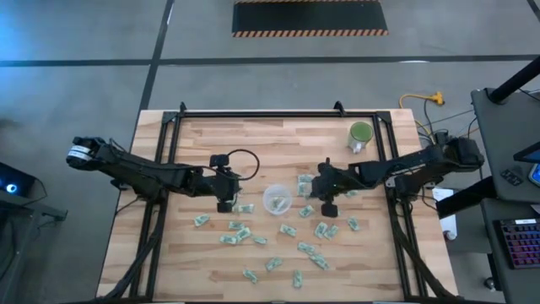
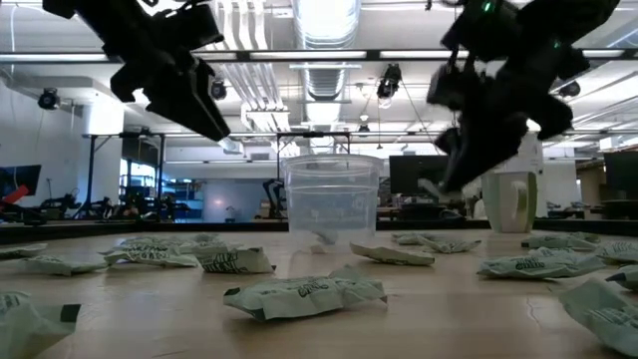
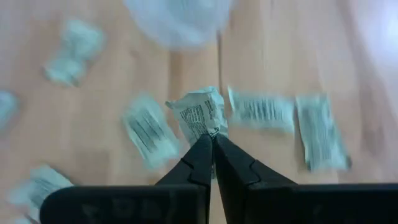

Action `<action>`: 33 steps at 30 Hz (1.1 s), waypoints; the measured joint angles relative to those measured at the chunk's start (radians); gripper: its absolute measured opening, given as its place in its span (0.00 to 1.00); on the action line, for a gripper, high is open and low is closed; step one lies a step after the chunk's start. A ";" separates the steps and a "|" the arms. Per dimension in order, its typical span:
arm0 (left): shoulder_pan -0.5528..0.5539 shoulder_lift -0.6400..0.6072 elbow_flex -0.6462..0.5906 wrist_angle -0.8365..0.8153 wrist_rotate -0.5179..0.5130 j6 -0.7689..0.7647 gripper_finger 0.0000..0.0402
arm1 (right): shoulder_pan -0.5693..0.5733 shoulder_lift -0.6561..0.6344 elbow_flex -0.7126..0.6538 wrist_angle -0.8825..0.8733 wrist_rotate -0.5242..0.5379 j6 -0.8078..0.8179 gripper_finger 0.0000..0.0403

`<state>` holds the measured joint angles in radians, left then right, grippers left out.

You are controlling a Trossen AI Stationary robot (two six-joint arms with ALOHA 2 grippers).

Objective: Pick and place Stevia / Truvia into bins
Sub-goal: Put the light green stevia packet into the transparent container

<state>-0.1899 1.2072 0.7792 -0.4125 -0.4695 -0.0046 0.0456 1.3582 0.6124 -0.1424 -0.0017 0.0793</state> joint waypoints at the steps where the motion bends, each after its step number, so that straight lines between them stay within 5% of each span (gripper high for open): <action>1: 0.000 0.000 0.000 -0.012 -0.014 -0.012 0.43 | 0.009 -0.016 0.000 0.026 0.001 -0.002 0.02; 8: 0.000 0.002 0.000 -0.029 -0.037 -0.017 0.43 | 0.047 -0.040 0.002 0.328 0.003 -0.102 0.02; 15: 0.000 0.016 -0.002 -0.060 -0.037 -0.043 0.43 | 0.046 0.114 0.004 0.589 0.005 -0.169 0.02; 26: 0.000 0.015 -0.061 -0.049 -0.037 -0.045 0.43 | 0.046 0.300 0.128 0.573 0.005 -0.203 0.03; 33: 0.000 0.016 -0.071 -0.043 -0.036 -0.046 0.43 | 0.046 0.302 0.161 0.531 0.004 -0.214 0.16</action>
<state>-0.1898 1.2236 0.7086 -0.4558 -0.5056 -0.0502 0.0914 1.6607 0.7734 0.3888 0.0025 -0.1345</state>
